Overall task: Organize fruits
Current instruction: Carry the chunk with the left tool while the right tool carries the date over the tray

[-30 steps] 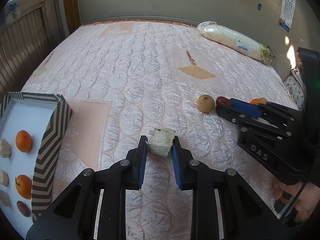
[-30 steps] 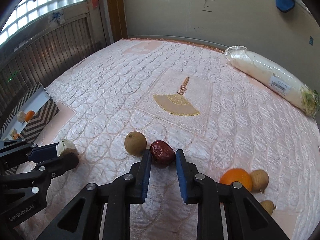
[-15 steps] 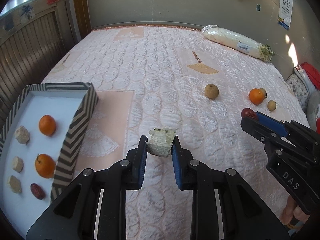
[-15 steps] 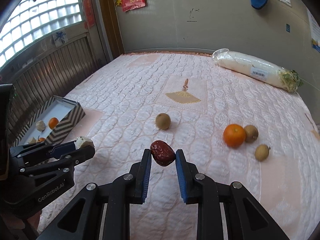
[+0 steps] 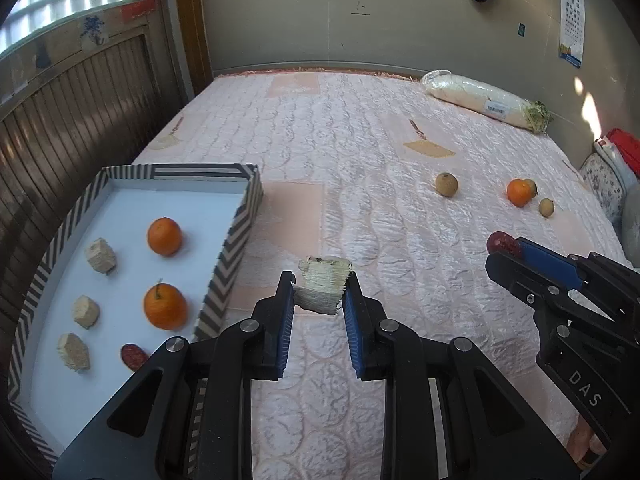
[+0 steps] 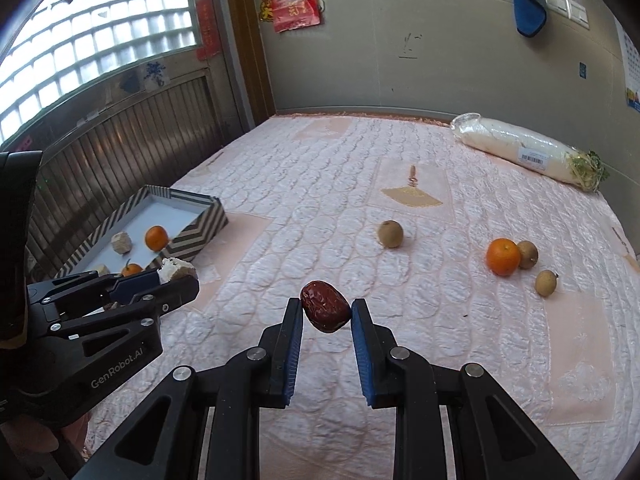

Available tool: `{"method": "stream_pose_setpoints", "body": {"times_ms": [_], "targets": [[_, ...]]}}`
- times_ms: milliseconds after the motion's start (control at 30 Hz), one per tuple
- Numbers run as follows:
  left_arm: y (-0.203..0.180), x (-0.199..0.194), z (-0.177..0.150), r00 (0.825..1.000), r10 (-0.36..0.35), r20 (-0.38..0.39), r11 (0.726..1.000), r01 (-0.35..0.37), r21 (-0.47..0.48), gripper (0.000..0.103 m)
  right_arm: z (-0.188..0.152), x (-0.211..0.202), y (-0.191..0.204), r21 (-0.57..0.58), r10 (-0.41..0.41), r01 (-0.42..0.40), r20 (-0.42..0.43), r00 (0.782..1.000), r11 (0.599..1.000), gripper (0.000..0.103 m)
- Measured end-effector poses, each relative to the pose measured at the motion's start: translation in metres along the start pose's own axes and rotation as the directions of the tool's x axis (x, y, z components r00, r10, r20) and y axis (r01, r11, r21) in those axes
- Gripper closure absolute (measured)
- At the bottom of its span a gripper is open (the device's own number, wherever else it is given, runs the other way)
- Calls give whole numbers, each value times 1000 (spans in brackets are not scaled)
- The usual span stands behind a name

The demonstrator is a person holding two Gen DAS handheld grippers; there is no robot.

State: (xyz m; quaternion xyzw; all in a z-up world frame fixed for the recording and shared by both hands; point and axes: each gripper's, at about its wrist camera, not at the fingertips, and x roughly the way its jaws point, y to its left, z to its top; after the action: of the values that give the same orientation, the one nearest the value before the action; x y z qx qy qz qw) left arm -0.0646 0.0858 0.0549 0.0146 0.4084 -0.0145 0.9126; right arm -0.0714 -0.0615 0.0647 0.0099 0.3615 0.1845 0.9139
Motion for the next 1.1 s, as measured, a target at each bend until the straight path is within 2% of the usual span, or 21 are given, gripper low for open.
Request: {"method": "stream_pose_setpoints", "body": {"times_ms": [300,733,1100], "targets": [[19,-13,-2,1000,15,22,1000,-15,-21,80,5,-5,26,-48,15,-14,8,1000,999,79],[29,-23,-9,999,17,33,999,-16,-31,80,3,-10,44,-75,22,-22,9,1000,997,79],[62,-35,-16,997,66,47,995,-63,-74,80,8,-8,75,-129,65,-63,10,998,990,79]]}}
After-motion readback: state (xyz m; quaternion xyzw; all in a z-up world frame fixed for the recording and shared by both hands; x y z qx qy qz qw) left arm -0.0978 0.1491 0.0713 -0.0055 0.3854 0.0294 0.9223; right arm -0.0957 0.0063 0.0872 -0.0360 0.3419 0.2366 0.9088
